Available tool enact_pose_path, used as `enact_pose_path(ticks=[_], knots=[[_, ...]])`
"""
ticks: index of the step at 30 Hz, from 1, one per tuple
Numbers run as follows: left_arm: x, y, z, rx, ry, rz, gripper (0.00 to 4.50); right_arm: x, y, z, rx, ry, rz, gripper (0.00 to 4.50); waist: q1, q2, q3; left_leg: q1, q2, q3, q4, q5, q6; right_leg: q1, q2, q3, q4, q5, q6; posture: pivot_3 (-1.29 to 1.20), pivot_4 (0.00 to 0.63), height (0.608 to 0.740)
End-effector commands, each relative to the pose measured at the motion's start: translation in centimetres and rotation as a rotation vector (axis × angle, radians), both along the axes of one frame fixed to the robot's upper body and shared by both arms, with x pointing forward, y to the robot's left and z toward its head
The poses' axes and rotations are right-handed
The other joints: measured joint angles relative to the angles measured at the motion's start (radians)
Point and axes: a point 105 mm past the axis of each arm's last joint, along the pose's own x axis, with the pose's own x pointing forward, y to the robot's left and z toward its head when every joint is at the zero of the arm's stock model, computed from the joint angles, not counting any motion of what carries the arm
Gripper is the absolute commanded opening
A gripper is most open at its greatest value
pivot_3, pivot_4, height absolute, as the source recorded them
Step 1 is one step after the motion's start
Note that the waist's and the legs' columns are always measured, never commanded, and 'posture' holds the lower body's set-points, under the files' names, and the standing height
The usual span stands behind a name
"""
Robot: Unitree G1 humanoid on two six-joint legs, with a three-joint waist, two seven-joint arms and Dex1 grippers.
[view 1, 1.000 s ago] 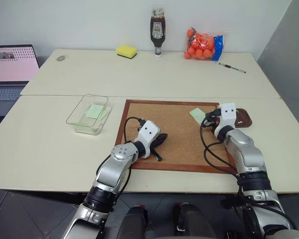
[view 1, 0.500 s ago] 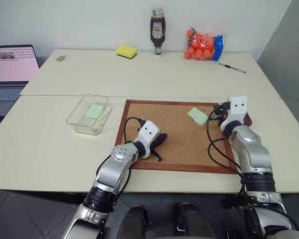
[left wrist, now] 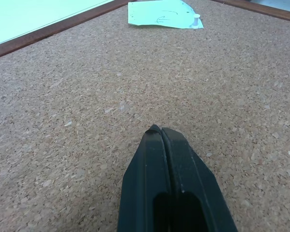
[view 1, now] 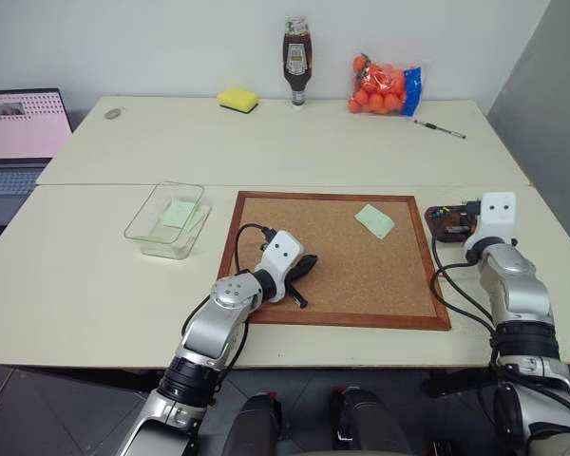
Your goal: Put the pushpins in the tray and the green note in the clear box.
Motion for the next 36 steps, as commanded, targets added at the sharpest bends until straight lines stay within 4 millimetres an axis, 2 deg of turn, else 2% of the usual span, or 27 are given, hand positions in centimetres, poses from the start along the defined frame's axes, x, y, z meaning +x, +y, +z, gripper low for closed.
enact_pose_path(ticks=[1, 10, 16, 25, 27, 31, 36], knots=[[-0.2, 0.0, -0.8, 0.027, 0.02, -0.002, 0.0, 0.6, -0.5, 1.7, -0.002, -0.065, -0.007, 0.48, 0.0, 0.0, 0.0, 0.0, 0.0, 0.0, 0.0, 0.0, 0.0, 0.0, 0.0, 0.0, 0.0, 0.0, 0.0, 0.0, 0.15, 0.74], [-0.2, 0.0, -0.8, 0.028, 0.019, 0.0, 0.0, 0.9, -0.7, 0.9, -0.001, -0.028, -0.012, 2.18, 0.0, 0.0, 0.0, 0.0, 0.0, 0.0, 0.0, 0.0, 0.0, 0.0, 0.0, 0.0, 0.0, 0.0, 0.0, 0.0, 0.15, 0.74], [-0.2, 0.0, -0.8, 0.028, 0.018, -0.001, 0.0, 0.8, -0.6, 1.5, 0.0, -0.059, -0.006, 2.18, 0.0, 0.0, 0.0, 0.0, 0.0, 0.0, 0.0, 0.0, 0.0, 0.0, 0.0, 0.0, 0.0, 0.0, 0.0, 0.0, 0.15, 0.74], [-0.1, 0.1, -0.7, 0.026, 0.015, 0.004, 0.0, -1.2, 1.3, 5.3, 0.092, -0.224, 0.095, 2.18, 0.002, 0.0, 0.0, -0.001, 0.0, -0.001, 0.0, 0.0, 0.0, 0.0, 0.0, -0.001, 0.0, 0.0, 0.0, 0.0, 0.15, 0.74], [-0.1, 0.1, -0.8, 0.026, 0.017, 0.004, 0.0, -2.3, 3.7, 4.9, 0.102, -0.198, 0.219, 2.18, 0.003, 0.0, 0.0, -0.001, 0.0, -0.001, 0.0, 0.0, 0.0, 0.0, 0.0, -0.001, 0.0, 0.0, 0.0, 0.0, 0.15, 0.74], [-0.1, 0.0, -0.8, 0.026, 0.019, 0.004, 0.0, -4.4, 8.9, 2.7, 0.086, -0.099, 0.468, 2.18, 0.002, 0.001, 0.0, 0.0, 0.001, -0.001, 0.0, 0.0, 0.0, 0.0, 0.0, -0.001, 0.0, 0.0, 0.0, 0.0, 0.15, 0.74], [0.0, 0.0, -0.8, 0.027, 0.018, 0.003, 0.0, -4.9, 12.3, 0.9, 0.066, -0.039, 0.581, 2.18, 0.001, 0.001, 0.0, 0.001, 0.002, -0.002, 0.0, 0.0, 0.0, 0.0, 0.0, -0.001, 0.0, 0.0, 0.0, 0.0, 0.15, 0.74]])
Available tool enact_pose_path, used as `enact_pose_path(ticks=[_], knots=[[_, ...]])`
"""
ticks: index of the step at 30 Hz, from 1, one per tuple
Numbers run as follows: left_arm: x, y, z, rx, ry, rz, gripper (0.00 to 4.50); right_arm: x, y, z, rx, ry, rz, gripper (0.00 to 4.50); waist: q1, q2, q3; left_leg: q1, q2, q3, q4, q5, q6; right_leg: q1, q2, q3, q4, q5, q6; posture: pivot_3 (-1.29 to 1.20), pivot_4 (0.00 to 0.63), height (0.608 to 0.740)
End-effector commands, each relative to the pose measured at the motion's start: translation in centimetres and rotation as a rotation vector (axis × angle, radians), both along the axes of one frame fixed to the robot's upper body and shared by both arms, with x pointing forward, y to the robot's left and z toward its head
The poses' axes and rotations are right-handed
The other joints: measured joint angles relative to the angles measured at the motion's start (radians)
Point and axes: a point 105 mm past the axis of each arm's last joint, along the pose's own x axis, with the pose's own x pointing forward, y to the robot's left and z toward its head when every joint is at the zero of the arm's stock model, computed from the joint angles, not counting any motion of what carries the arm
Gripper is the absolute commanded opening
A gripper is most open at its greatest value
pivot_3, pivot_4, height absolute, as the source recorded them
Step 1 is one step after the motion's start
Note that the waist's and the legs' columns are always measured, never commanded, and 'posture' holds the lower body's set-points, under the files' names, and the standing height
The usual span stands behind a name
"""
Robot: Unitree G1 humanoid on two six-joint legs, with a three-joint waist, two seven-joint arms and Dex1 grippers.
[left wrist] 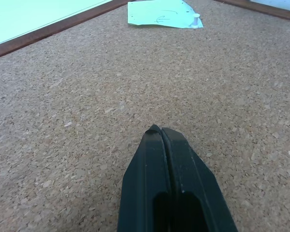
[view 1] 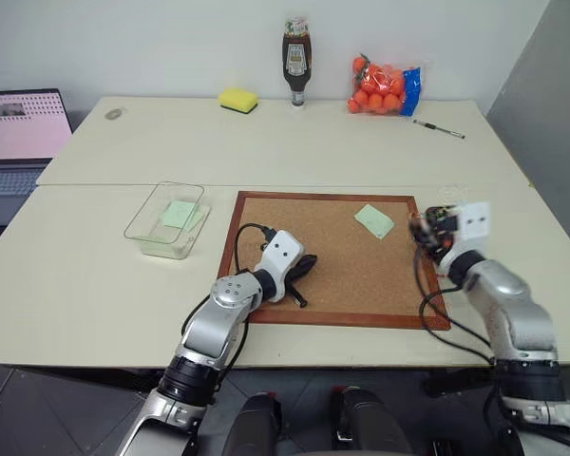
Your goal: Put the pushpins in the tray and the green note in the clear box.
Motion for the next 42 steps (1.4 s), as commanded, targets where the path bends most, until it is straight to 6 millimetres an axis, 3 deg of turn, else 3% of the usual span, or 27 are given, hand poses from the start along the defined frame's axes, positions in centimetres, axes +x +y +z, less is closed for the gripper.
enact_pose_path(ticks=[1, 13, 24, 42], knots=[[-0.2, -0.1, -0.8, 0.022, 0.023, -0.003, 0.0, 0.2, 2.2, 0.9, -0.028, -0.046, 0.071, 2.18, 0.0, 0.0, 0.0, 0.0, 0.0, 0.0, 0.0, 0.0, 0.0, 0.0, 0.0, 0.0, 0.0, 0.0, 0.0, 0.0, 0.15, 0.74], [-0.2, 0.1, -0.8, 0.026, 0.023, -0.003, 0.0, 2.4, 2.8, -0.3, -0.109, -0.044, 0.084, 2.18, 0.002, 0.0, 0.0, -0.001, -0.002, 0.0, 0.0, 0.0, 0.0, 0.0, 0.0, 0.0, -0.001, 0.0, 0.0, 0.0, 0.15, 0.74], [-0.3, 0.1, -0.8, 0.025, 0.025, 0.0, 0.0, 2.8, 2.3, -0.4, -0.118, -0.065, 0.074, 0.03, 0.002, 0.0, 0.0, -0.001, -0.002, 0.0, 0.0, 0.0, 0.0, 0.0, 0.0, 0.0, -0.001, 0.0, 0.0, 0.0, 0.15, 0.74], [0.1, 0.4, -0.8, 0.012, 0.029, 0.025, 0.0, 1.0, 3.5, 4.7, -0.054, -0.234, 0.144, 0.01, 0.002, 0.0, 0.0, -0.001, -0.001, -0.001, 0.0, 0.0, 0.0, 0.0, 0.0, -0.001, -0.001, 0.0, 0.0, 0.0, 0.15, 0.74]])
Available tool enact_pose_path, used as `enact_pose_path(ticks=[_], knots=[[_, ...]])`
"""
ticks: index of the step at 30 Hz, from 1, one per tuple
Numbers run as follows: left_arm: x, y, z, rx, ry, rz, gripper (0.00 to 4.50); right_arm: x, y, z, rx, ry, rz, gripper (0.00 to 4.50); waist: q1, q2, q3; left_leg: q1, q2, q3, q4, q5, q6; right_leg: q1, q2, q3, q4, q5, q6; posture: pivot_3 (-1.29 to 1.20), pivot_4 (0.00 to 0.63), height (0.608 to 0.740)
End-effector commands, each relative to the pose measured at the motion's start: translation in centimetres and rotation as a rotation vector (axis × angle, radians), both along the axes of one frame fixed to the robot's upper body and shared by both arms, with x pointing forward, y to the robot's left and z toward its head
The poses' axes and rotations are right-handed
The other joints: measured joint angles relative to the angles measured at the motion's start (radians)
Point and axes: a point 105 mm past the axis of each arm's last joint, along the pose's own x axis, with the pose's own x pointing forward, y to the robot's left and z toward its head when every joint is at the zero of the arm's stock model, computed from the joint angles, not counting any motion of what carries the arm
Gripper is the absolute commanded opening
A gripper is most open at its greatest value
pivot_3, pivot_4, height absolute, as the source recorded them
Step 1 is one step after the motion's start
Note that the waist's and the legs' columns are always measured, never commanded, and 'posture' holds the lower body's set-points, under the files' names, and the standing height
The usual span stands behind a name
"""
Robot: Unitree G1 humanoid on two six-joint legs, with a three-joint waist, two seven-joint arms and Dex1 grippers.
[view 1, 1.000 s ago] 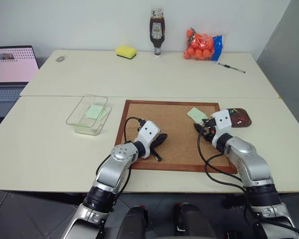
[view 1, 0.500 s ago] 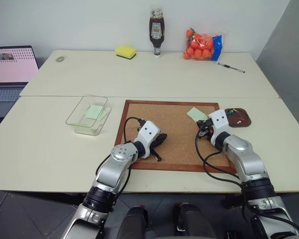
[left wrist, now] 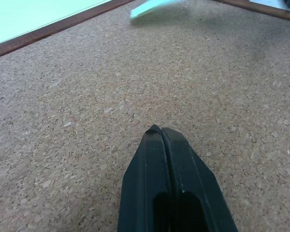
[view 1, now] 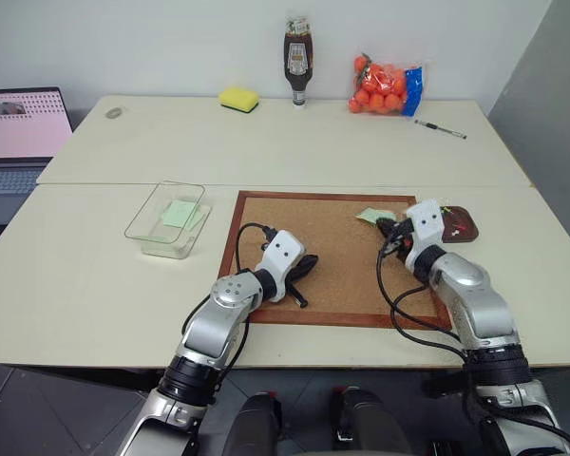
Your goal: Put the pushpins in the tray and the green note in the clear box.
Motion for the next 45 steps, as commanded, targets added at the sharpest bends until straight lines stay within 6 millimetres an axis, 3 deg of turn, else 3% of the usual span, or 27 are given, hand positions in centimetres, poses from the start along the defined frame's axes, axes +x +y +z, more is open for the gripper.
enact_pose_path(ticks=[1, 7, 10, 24, 28, 45], knots=[[0.2, 0.4, -0.7, 0.01, 0.028, 0.031, 0.0, -0.5, 0.2, 2.1, 0.015, -0.062, 0.021, 0.01, 0.0, 0.0, 0.0, 0.0, 0.0, 0.0, 0.0, 0.0, 0.0, 0.0, 0.0, 0.0, 0.0, 0.0, 0.0, 0.0, 0.15, 0.74], [0.8, 0.4, 0.5, -0.053, 0.007, 0.056, 0.0, -0.9, 0.7, 2.4, 0.007, -0.065, 0.041, 0.01, 0.0, 0.0, 0.0, 0.0, 0.0, 0.0, 0.0, 0.0, 0.0, 0.0, 0.0, 0.0, 0.0, 0.0, 0.0, 0.0, 0.15, 0.74], [0.8, 0.1, 2.0, -0.121, -0.025, 0.032, 0.38, -1.1, 1.0, 2.6, 0.007, -0.065, 0.051, 0.0, 0.0, 0.0, 0.0, 0.0, 0.0, 0.0, 0.0, 0.0, 0.0, 0.0, 0.0, 0.0, 0.0, 0.0, 0.0, 0.0, 0.15, 0.74], [1.4, -0.8, 6.4, -0.123, -0.269, -0.136, 3.04, -1.3, 1.9, 3.3, 0.013, -0.054, 0.087, 0.0, 0.001, 0.0, 0.0, -0.001, 0.0, 0.001, 0.0, 0.0, 0.0, -0.001, 0.0, 0.0, 0.0, 0.0, 0.0, 0.0, 0.15, 0.74], [1.9, -1.6, 7.0, -0.041, -0.379, -0.199, 3.82, -1.5, 2.2, 3.6, 0.014, -0.05, 0.1, 0.0, 0.002, 0.0, 0.0, -0.002, 0.0, 0.001, 0.0, 0.0, 0.0, -0.001, 0.0, 0.0, 0.0, 0.0, 0.0, 0.0, 0.15, 0.74], [4.6, -4.8, 7.0, 0.095, -0.582, -0.264, 3.82, -3.0, 4.5, 4.9, 0.065, -0.022, 0.183, 0.0, 0.002, -0.001, 0.0, -0.002, -0.001, 0.001, 0.0, 0.0, 0.0, -0.001, 0.0, -0.001, -0.001, 0.0, 0.0, 0.0, 0.15, 0.74]])
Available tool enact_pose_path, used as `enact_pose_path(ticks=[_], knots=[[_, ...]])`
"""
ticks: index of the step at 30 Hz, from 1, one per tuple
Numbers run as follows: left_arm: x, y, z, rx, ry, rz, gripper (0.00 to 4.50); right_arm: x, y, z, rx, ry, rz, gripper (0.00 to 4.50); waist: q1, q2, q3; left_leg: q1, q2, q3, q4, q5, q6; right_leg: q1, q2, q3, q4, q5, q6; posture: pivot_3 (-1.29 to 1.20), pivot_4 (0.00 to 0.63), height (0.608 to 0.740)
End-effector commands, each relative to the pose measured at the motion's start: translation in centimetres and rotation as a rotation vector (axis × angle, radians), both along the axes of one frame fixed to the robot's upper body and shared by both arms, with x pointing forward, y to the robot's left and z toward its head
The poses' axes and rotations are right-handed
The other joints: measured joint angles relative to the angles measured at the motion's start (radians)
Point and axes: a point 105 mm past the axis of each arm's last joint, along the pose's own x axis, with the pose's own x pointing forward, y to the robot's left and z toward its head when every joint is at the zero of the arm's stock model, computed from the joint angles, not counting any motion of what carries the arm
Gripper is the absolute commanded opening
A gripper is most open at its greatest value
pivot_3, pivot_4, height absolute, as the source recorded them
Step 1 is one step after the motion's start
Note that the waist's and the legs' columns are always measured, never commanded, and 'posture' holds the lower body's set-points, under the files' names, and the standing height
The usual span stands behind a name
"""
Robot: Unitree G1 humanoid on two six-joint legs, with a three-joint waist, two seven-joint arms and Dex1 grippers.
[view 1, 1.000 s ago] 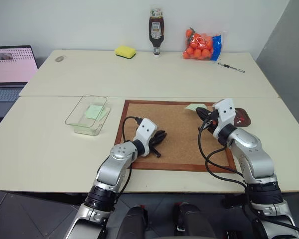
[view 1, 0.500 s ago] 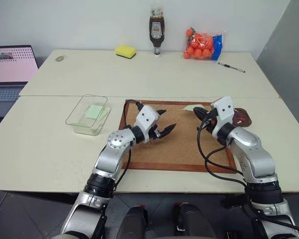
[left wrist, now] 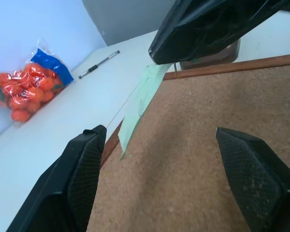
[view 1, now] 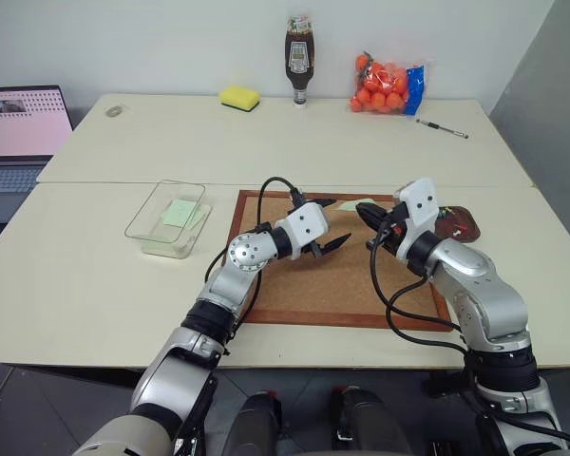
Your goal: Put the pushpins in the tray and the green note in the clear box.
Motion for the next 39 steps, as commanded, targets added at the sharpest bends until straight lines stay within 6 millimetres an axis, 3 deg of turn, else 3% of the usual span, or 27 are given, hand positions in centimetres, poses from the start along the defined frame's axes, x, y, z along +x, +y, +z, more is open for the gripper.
enact_pose_path(ticks=[1, 5, 11, 21, 29, 39], knots=[[0.2, -1.1, 1.3, -0.012, -0.081, -0.016, 3.82, -0.7, 0.7, 1.7, 0.024, -0.051, 0.033, 0.0, 0.0, 0.0, 0.0, 0.0, 0.0, 0.0, 0.0, 0.0, 0.0, 0.0, 0.0, 0.0, 0.0, 0.0, 0.0, 0.0, 0.15, 0.74], [0.7, -1.3, 1.4, -0.022, -0.096, 0.002, 3.37, -1.0, 0.8, 1.8, 0.033, -0.043, 0.034, 0.0, 0.0, 0.0, 0.0, 0.0, 0.0, 0.0, 0.0, 0.0, 0.0, 0.0, 0.0, 0.0, 0.0, 0.0, 0.0, 0.0, 0.15, 0.74], [0.7, -1.7, 1.3, -0.012, -0.108, -0.01, 1.97, -1.2, 0.9, 1.8, 0.042, -0.035, 0.037, 0.0, -0.001, 0.0, 0.0, 0.0, 0.0, 0.0, 0.0, 0.0, 0.0, 0.0, 0.0, 0.0, 0.0, 0.0, 0.0, 0.0, 0.15, 0.74], [0.8, -1.6, 0.8, 0.019, -0.124, -0.001, 0.02, -1.2, 1.1, 1.9, 0.073, -0.025, 0.033, 0.0, -0.001, 0.0, 0.0, 0.0, 0.0, 0.0, 0.0, 0.0, 0.0, 0.0, 0.0, -0.001, 0.0, 0.0, 0.0, 0.0, 0.15, 0.74], [0.8, -1.4, 0.0, 0.067, -0.128, 0.006, 0.02, -1.2, 0.5, 3.0, 0.141, -0.04, -0.01, 0.0, -0.001, 0.0, 0.0, 0.0, 0.0, 0.0, 0.0, 0.0, 0.0, 0.0, 0.0, 0.0, 0.0, 0.0, 0.0, 0.0, 0.15, 0.74], [0.7, -1.2, -0.3, 0.084, -0.147, 0.009, 0.02, -1.3, -1.8, 4.0, 0.205, -0.059, -0.125, 0.0, -0.001, 0.0, 0.0, 0.0, 0.0, 0.0, 0.0, 0.0, 0.0, 0.0, 0.0, 0.0, 0.001, 0.0, 0.0, 0.0, 0.15, 0.74]])
